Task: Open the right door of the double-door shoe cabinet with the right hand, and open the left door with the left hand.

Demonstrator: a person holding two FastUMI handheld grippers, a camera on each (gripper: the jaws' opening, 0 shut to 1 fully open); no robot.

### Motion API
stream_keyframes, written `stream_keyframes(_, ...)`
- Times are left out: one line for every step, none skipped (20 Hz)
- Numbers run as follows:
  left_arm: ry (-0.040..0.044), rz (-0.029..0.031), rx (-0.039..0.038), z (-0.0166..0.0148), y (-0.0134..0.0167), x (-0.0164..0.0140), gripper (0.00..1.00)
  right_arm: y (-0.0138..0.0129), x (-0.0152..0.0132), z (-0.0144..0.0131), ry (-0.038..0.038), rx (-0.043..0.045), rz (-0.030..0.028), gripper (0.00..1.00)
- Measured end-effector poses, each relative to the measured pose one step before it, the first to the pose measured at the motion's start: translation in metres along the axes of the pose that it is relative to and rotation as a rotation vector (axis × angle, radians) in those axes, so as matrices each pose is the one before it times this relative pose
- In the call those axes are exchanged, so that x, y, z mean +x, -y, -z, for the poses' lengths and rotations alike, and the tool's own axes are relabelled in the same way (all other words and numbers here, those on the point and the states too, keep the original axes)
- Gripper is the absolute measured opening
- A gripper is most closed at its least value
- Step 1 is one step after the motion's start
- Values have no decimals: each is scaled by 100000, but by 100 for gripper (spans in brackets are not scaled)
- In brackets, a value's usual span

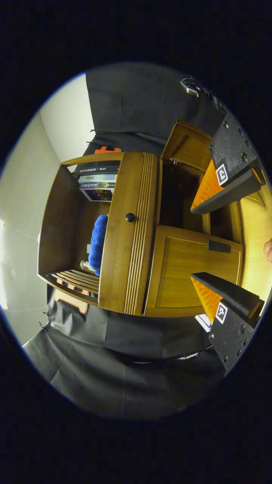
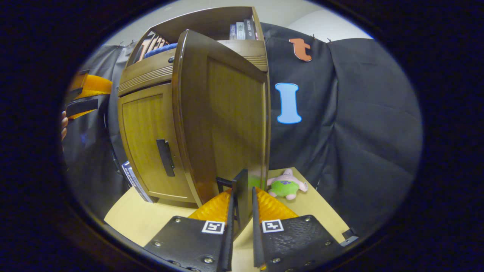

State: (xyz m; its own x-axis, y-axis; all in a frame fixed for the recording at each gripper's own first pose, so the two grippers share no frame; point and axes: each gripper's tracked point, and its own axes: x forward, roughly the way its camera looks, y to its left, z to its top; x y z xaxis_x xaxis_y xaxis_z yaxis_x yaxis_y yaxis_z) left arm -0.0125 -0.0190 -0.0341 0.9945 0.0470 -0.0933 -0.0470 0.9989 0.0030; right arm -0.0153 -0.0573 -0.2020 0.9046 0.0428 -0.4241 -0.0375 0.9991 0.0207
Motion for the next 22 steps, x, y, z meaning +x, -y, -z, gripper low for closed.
stream_keyframes(-234,263,-111,64,94,10,92,437,-170,73,-170,510,914,22)
stream_keyframes(-201,196,-60,66,84,26,92,437,-188,52,-106,751,917,22)
stream_keyframes(-89,137,-20,146,33,13,92,468,-96,182,-241,794,561,22)
stream_keyframes(-102,126,67,47,23,123,92,368,-102,81,-258,753,403,22)
stream_keyframes(-126,-6,85,93,22,112,92,365,-95,92,-170,329,732,22)
stream_keyframes(-231,-56,-31,81,-8,118,92,866,444,91,359,-868,2226,22)
stream_keyframes(-285,-14,-230,145,-24,92,92,937,-402,-218,437,-1227,1627,16)
stream_keyframes(-267,140,-333,129,78,164,92,583,-96,-291,543,503,703,16)
stream_keyframes(-237,179,-242,201,14,174,92,502,-150,-319,678,1341,361,16)
stream_keyframes(-591,61,-86,220,-10,235,92,506,-43,-288,626,1000,489,16)
stream_keyframes(-722,-43,73,387,-61,167,92,507,-19,301,-566,-174,826,16)
stream_keyframes(-702,-124,13,299,-74,353,92,503,-147,-162,630,-392,673,15)
stream_keyframes(-582,-101,-114,337,-20,296,92,331,-66,-49,-11,-500,409,16)
stream_keyframes(-902,-189,-145,405,-87,399,96,146,-125,-89,414,-366,128,16)
stream_keyframes(-975,-381,-96,417,-103,368,92,30,-157,-142,478,-485,178,16)
stream_keyframes(-933,-65,-175,341,-95,465,92,71,-121,-168,666,-748,648,16)
stream_keyframes(-813,139,-269,464,1,512,96,285,59,-215,482,-788,1224,16)
stream_keyframes(-679,33,-296,418,-95,610,96,306,-124,-163,319,-647,1315,16)
stream_keyframes(-798,10,-265,463,-102,585,96,366,-178,-81,564,-393,1319,16)
stream_keyframes(-763,67,-140,486,-84,715,92,517,-82,-167,486,-328,1566,16)
stream_keyframes(-1028,-51,16,618,-67,772,92,721,-178,-31,376,-222,1736,16)
stream_keyframes(-1368,-170,143,604,-136,867,92,1063,-242,-180,414,19,1762,16)
